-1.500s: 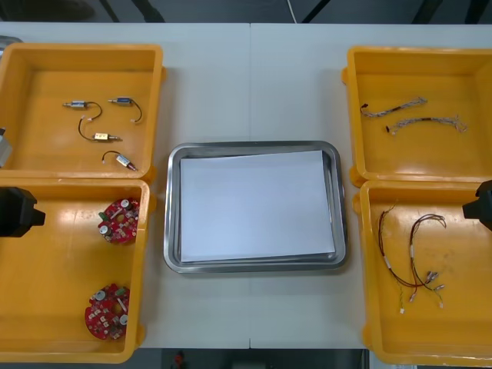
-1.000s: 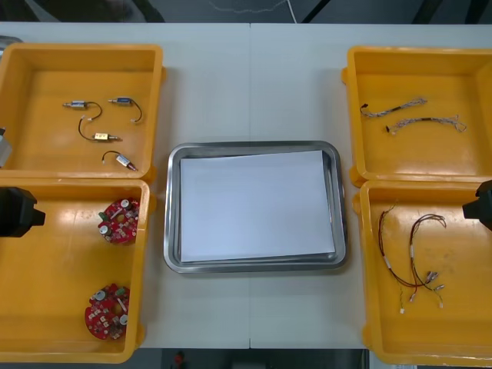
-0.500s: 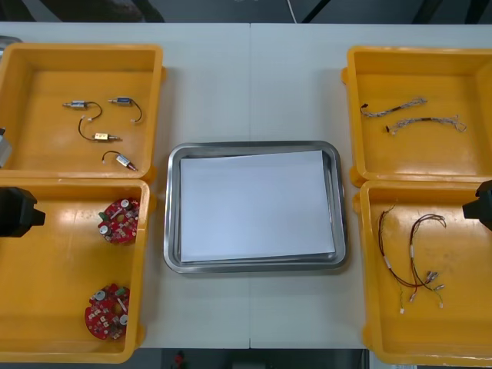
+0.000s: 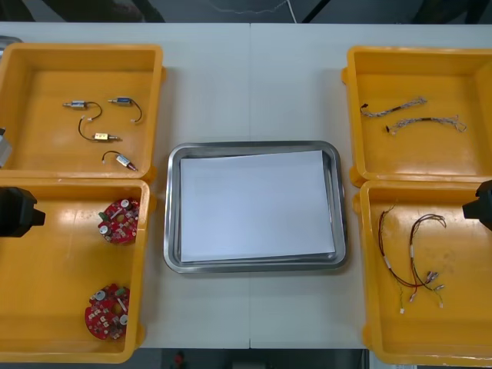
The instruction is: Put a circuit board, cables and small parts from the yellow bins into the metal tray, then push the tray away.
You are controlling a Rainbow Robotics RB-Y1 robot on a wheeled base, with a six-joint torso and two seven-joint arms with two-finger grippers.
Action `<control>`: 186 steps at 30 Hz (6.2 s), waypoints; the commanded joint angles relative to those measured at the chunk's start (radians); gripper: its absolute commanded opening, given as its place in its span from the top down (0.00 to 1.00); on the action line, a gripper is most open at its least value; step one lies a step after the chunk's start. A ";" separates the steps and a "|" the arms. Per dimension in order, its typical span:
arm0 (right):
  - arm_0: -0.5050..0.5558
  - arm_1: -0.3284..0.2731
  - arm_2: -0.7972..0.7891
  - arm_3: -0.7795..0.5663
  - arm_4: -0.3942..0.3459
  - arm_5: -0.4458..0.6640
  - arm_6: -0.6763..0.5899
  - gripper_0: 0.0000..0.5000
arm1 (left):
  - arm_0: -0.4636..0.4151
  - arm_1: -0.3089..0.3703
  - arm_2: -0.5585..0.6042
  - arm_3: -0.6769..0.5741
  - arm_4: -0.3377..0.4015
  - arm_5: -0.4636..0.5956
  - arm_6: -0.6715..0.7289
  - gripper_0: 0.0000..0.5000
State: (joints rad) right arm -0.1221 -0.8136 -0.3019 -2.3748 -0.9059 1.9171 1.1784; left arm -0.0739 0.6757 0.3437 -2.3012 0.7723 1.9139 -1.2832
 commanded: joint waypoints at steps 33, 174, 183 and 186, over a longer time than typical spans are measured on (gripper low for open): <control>0.013 -0.033 -0.003 -0.023 -0.007 0.003 -0.008 0.00 | 0.020 0.039 0.028 -0.030 0.007 0.006 -0.076 0.00; 0.073 0.010 -0.163 -0.164 -0.102 0.003 -0.013 1.00 | 0.187 0.367 -0.736 0.069 -0.130 -0.736 -0.495 1.00; 0.062 -0.131 -0.180 -0.167 -0.237 0.003 -0.019 1.00 | 0.181 0.367 -0.724 0.068 -0.125 -0.731 -0.495 1.00; 0.058 -0.162 -0.167 -0.169 -0.263 0.003 -0.013 1.00 | 0.181 0.367 -0.706 0.065 -0.116 -0.720 -0.499 1.00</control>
State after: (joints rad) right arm -0.0396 -0.9071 -0.4555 -2.5169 -1.1475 1.9162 1.1781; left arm 0.1265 1.0217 -0.3780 -2.2378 0.6501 1.1891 -1.7130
